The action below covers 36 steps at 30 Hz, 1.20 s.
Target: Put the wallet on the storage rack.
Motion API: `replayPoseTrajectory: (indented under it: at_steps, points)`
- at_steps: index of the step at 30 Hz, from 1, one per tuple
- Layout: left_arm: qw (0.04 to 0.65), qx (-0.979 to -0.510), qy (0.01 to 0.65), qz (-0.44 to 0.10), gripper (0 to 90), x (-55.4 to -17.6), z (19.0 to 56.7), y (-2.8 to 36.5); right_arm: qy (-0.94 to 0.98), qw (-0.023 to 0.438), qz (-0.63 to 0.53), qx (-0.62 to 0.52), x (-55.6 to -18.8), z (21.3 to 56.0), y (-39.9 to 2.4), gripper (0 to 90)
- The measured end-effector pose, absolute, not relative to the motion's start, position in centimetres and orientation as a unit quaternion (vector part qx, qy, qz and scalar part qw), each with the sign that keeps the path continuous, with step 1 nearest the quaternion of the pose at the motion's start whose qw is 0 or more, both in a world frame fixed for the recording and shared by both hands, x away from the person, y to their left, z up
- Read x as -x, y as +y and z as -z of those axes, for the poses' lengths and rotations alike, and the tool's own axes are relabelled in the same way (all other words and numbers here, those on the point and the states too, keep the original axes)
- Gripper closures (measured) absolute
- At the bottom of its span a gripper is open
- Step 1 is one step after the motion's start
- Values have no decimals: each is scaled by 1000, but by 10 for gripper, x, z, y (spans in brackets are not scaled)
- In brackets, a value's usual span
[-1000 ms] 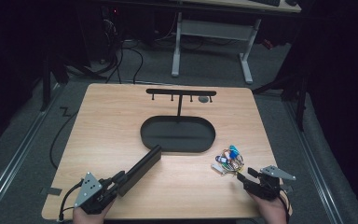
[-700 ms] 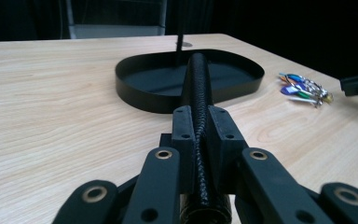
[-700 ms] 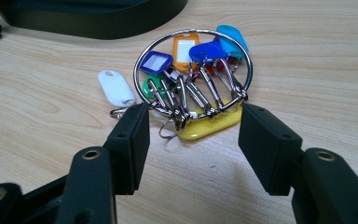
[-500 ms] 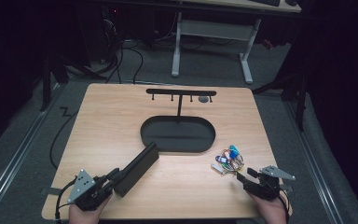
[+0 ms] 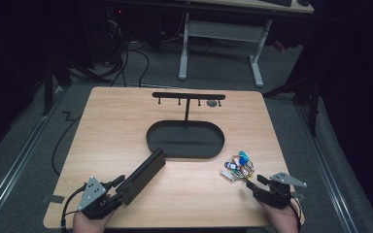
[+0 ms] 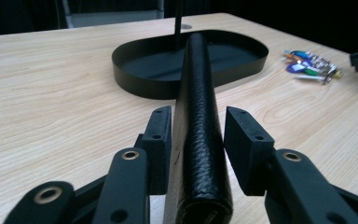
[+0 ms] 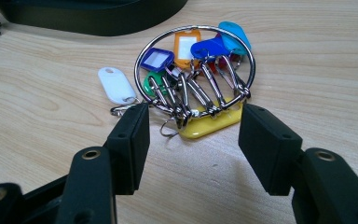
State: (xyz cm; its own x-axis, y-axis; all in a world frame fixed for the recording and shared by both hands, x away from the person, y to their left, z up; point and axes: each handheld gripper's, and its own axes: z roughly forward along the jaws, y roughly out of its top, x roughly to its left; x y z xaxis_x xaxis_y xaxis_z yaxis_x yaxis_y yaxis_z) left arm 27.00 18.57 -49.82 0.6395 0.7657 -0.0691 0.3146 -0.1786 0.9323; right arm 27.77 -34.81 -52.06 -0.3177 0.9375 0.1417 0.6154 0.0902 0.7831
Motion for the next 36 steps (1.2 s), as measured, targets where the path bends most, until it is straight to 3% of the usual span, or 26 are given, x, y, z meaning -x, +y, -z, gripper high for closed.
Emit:
replayPoseTrajectory:
  at_steps: [5,10,16,36]
  points:
    - [498,-756,367,-213,557,-271,498,181,711,204,-395,-545,-278,520,-347,436]
    - [483,-763,374,-211,556,-272,495,177,716,202,-400,-535,-278,519,-346,435]
    - [423,-807,349,-220,497,-275,485,169,724,196,-408,-521,-279,518,-344,435]
    - [311,-876,304,-209,498,-298,455,155,723,194,-410,-521,-281,519,-345,435]
